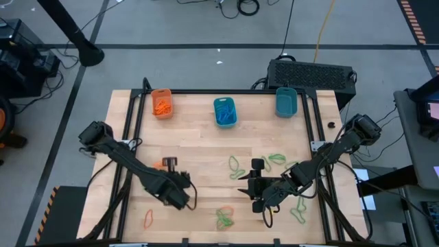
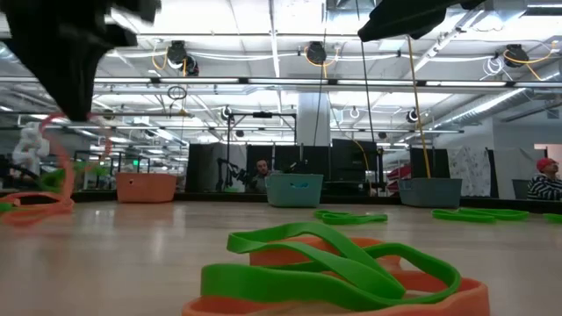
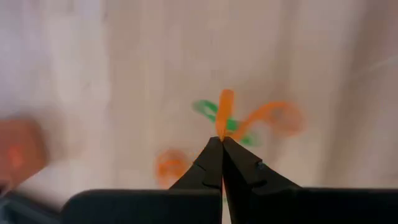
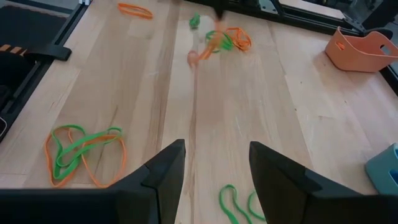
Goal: Sort rubber bands into baskets
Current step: Put the orange rubber band into the orange bin
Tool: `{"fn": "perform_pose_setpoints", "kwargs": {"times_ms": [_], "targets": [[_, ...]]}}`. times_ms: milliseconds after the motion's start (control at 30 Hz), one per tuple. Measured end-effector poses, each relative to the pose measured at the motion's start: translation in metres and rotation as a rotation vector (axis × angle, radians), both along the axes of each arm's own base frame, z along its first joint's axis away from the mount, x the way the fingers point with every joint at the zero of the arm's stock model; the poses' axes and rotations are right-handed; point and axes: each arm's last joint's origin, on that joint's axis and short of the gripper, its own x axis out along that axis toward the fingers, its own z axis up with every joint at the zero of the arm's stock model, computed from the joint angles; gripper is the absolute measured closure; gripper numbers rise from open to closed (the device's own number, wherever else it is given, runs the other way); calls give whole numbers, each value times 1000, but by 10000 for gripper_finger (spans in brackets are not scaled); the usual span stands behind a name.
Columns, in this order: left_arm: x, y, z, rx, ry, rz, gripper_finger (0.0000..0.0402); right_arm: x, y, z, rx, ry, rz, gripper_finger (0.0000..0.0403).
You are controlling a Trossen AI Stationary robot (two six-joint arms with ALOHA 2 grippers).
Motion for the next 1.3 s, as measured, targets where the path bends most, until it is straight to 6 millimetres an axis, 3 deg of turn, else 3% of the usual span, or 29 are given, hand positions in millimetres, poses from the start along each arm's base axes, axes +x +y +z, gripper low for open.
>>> {"fn": "perform_pose_setpoints", "kwargs": {"times_ms": [167, 367, 533, 667, 833, 933, 1100, 1300], "targets": [[8, -32, 13, -229, -108, -110, 400, 0, 0, 0, 0, 0, 0, 232], [4, -52, 14, -388, -115, -137, 400, 0, 0, 0, 2, 2, 3, 232], [-3, -51, 7, -291, -120, -119, 400, 0, 0, 0, 2, 2, 3, 232], [-4, -38, 9, -65, -181, -106, 400, 0, 0, 0, 4, -2, 3, 232], [5, -7, 13, 83, -147, -102, 400, 0, 0, 0, 5, -4, 3, 232], [17, 21, 19, 131, -129, -120, 400, 1, -1, 1, -8, -9, -1, 232], [27, 92, 32, 153, -94, -21, 400, 14, -17, 1, -59, -21, -22, 232], [-5, 185, 47, 151, -112, 230, 400, 34, -64, 2, -133, -7, -115, 257]]}}
